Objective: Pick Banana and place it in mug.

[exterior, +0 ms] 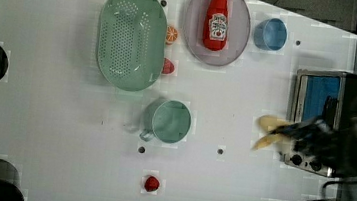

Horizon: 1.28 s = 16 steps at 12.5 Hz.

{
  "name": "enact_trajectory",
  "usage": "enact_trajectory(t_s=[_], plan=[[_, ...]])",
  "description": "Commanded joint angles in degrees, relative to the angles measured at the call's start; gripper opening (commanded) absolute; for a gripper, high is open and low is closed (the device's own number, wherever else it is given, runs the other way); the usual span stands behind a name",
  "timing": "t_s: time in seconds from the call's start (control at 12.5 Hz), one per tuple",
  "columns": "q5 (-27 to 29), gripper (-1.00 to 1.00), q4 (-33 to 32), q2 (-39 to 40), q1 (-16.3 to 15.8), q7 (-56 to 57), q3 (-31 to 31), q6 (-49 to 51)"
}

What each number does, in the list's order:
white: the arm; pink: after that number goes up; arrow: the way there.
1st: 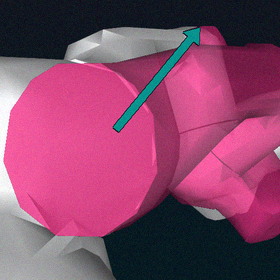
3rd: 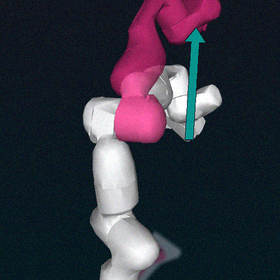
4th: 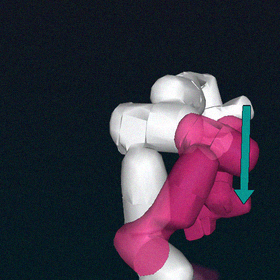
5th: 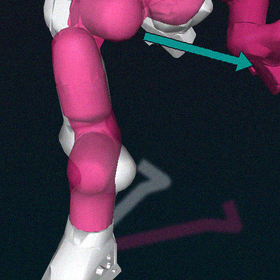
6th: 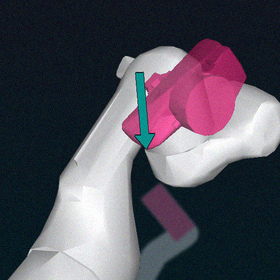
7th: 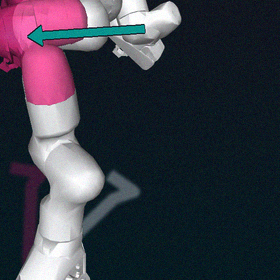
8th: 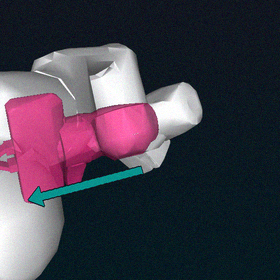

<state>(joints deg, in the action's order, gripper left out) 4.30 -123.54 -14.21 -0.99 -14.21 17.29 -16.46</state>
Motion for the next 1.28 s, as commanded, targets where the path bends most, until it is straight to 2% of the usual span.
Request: enact_trajectory(t_s=[0.08,0.48,0.8,0.96,1.04,1.28], plan=[[3.04,-0.32,0.53,2.10,-2.09,-11.67,3.98,-0.97],[3.21,-0.32,-6.92,8.42,-2.12,-22.24,8.98,-17.02],[2.64,-0.32,-10.20,16.64,-2.06,-23.40,8.99,-28.24],[0.41,-0.32,-10.32,20.74,-2.07,-23.55,8.47,-32.27],[-0.80,-0.24,-10.33,22.53,-2.06,-23.67,8.16,-34.34],[-2.39,0.40,-10.43,25.32,-2.07,-24.04,7.72,-38.07]])
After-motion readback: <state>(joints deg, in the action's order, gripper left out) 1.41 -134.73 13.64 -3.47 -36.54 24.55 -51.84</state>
